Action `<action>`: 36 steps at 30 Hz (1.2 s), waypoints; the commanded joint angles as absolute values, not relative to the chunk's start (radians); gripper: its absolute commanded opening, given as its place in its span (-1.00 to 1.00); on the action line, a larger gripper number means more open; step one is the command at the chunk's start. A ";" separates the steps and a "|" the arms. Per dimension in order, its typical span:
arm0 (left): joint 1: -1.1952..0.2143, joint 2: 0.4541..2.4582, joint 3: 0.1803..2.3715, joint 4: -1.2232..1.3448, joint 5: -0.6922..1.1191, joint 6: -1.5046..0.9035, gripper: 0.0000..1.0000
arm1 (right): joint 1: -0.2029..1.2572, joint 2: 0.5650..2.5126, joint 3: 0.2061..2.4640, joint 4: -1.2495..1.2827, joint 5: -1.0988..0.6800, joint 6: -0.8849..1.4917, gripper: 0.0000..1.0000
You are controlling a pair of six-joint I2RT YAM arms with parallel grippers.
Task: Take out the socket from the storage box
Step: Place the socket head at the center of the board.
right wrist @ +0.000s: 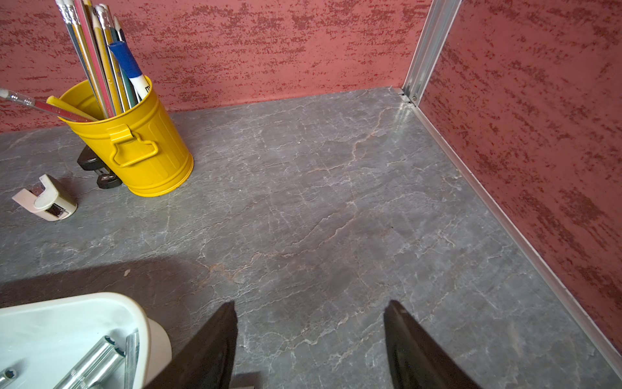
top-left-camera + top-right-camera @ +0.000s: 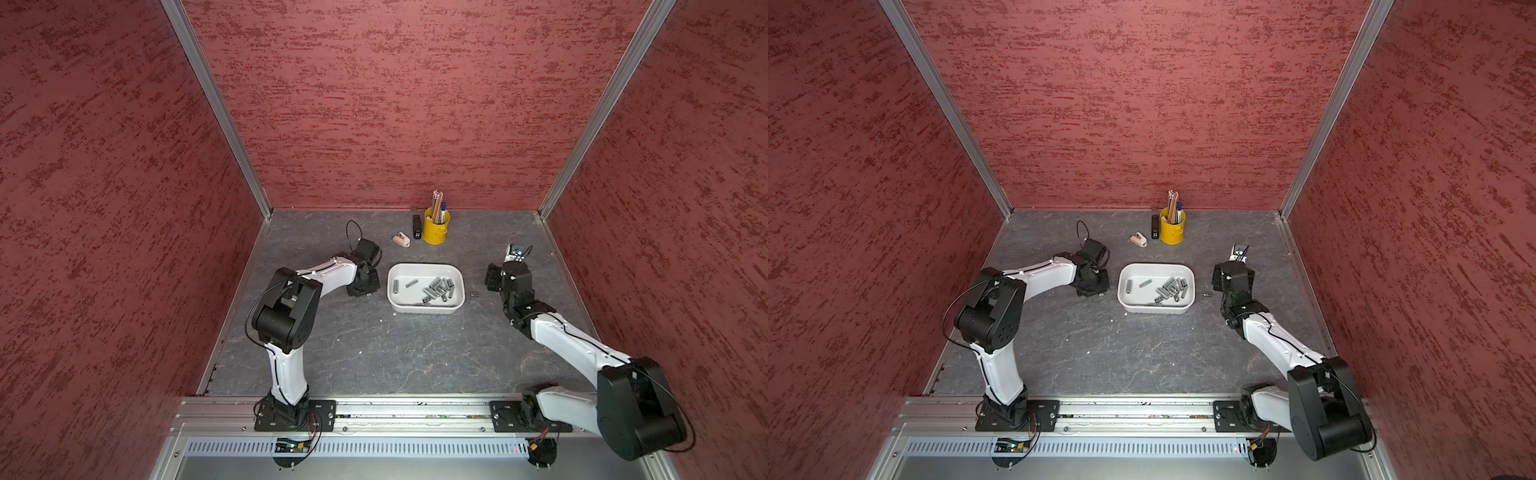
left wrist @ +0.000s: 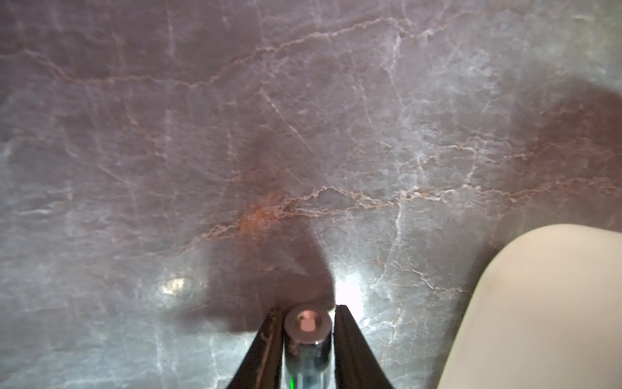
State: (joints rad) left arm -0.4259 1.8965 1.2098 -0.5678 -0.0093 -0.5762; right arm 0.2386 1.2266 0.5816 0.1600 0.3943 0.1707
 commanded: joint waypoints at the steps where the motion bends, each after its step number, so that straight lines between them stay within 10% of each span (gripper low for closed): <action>1: -0.429 1.939 1.211 -0.602 -0.021 -0.579 -0.35 | 0.233 1.218 0.604 0.168 0.387 0.163 0.44; 36: -0.437 1.757 1.293 -0.719 -0.025 -0.549 0.08 | 0.234 1.223 0.608 0.163 0.386 0.164 0.46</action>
State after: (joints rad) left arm -0.4324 1.8347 1.2572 -0.6842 -0.0067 -0.5667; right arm 0.2386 1.2266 0.5816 0.1600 0.3943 0.1707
